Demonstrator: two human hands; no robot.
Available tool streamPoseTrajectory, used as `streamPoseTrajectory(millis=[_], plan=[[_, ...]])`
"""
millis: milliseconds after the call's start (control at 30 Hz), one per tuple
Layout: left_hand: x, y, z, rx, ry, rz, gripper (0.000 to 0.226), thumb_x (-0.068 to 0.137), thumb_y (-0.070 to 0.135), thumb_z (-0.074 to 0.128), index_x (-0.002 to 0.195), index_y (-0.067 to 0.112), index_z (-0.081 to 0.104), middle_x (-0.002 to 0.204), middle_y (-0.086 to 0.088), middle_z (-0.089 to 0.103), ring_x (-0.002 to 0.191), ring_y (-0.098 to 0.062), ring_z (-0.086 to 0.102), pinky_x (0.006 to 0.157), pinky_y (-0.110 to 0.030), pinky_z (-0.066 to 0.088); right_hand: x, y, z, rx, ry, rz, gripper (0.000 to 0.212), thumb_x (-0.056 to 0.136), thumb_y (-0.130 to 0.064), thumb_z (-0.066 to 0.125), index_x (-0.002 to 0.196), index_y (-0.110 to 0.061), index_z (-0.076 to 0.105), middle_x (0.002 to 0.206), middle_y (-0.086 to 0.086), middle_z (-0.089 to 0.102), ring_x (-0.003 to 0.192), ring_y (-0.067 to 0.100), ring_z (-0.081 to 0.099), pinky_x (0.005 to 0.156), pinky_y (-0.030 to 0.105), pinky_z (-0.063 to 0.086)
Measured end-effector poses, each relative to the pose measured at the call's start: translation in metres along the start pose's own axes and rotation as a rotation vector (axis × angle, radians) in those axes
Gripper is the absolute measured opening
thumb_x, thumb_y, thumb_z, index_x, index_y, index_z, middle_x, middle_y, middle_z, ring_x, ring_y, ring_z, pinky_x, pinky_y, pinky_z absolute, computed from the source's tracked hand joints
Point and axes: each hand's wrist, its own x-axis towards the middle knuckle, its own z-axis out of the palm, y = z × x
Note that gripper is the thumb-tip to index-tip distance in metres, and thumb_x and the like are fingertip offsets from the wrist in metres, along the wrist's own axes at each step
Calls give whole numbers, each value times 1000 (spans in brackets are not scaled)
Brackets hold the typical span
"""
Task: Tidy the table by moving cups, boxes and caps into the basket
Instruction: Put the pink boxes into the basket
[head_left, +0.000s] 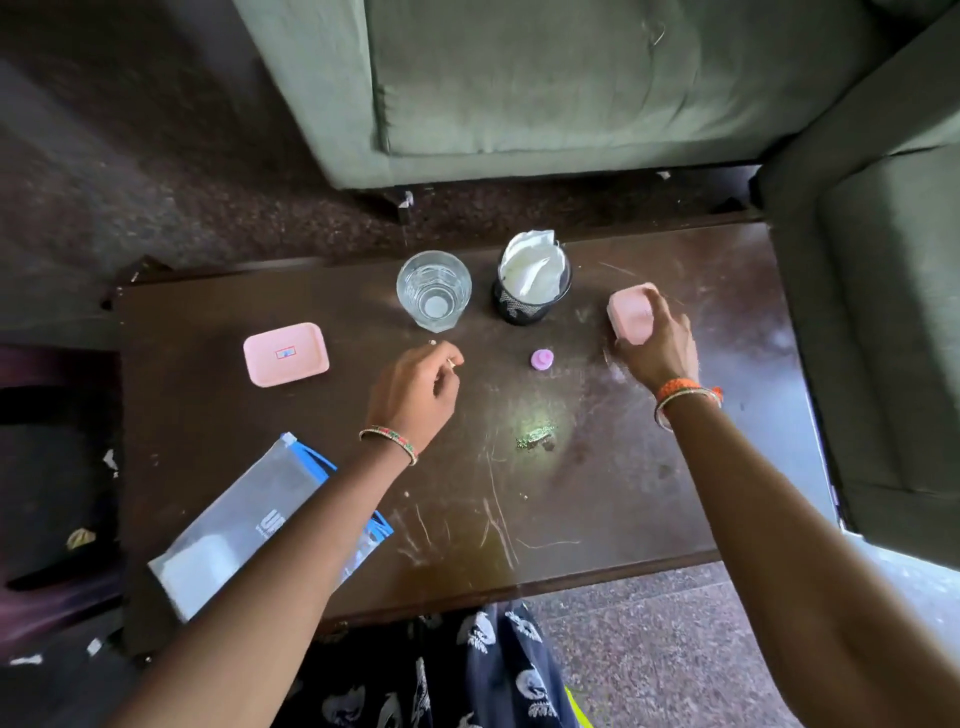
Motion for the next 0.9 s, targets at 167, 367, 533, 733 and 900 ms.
streamPoseTrajectory(millis=[167,367,533,733,900], plan=[[-4,-38,-36,51,139,-37,19,75,5,47,81,13,63,71,-7,65,68,-31,56,62,-38,46,-71,-4,4,158,200,100,62,75,-37,67,131,-25,44,112,17,54,107,38,50,84,37,42],[-10,-97,-65,274,102,-54,39,69,15,48,106,6,55,103,-16,61,97,-37,55,89,-42,41,-156,-68,18,216,177,-165,47,68,-51,59,111,-31,59,100,5,52,91,28,55,74,32,48],[4,-153,-78,417,-29,-482,63,81,29,58,135,4,36,142,-22,40,135,-39,30,107,-51,28,-174,-131,61,279,-104,-325,47,74,-39,68,118,-24,57,105,3,51,79,22,60,75,29,49],[11,-169,-85,345,-194,-606,35,90,35,53,111,8,51,117,-21,61,110,-39,56,96,-46,38,-168,-166,101,168,-166,-393,56,77,-36,70,116,-8,41,117,13,52,90,39,60,71,41,48],[1,-164,-90,-134,84,-727,19,82,16,66,92,1,58,98,-22,67,92,-36,62,76,-34,46,-170,-169,106,45,-58,-452,51,75,-44,70,103,-12,44,109,8,61,95,31,48,70,36,41]])
